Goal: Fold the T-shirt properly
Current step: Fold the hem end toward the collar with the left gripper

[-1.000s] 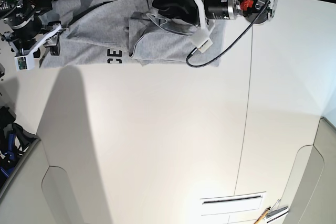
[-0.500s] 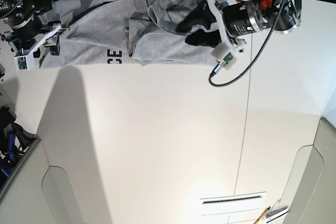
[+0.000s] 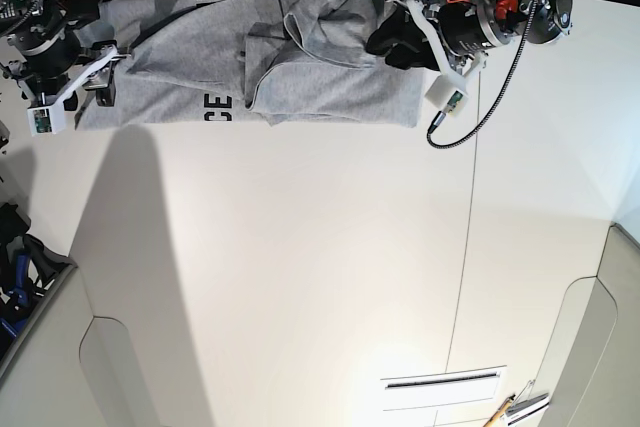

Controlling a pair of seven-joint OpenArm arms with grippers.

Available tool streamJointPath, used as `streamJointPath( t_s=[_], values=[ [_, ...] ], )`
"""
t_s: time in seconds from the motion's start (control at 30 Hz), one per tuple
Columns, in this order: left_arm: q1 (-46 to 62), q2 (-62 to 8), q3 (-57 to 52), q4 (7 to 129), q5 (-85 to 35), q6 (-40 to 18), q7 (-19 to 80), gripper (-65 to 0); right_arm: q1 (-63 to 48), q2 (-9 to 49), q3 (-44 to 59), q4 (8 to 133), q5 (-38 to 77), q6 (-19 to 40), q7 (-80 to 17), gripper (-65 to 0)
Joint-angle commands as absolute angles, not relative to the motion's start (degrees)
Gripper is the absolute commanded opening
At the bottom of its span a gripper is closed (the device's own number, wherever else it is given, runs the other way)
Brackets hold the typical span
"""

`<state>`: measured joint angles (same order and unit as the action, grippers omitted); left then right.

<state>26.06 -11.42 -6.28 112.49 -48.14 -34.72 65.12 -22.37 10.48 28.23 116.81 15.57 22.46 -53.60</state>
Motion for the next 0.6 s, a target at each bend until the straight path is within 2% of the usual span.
streamJointPath(
  t_s=[0.0,0.37,0.43,0.57],
  values=[
    [25.87,-11.57,-6.35,113.36,-50.61,-34.94,64.05,-37.5,-22.24,11.09,28.53,117.62,16.08,22.26,-52.27,-31.6],
    [25.87,-11.27,-6.33,113.38,-55.48,-36.25,64.05,-37.8,-22.24,11.09,28.53,117.62,16.4,22.26,-52.27,-31.6],
    [25.87,-11.27,-6.33,113.38,-55.51,-36.25,64.07,-43.7,-22.24,11.09,28.53,117.62,17.17,22.26,-52.27,-31.6],
    [25.87,-11.29,-6.35,113.38,-58.19,-37.36,65.12,-61.2,-22.24,11.09,28.53,117.62,17.39,22.26,-52.27,-31.6]
  ],
)
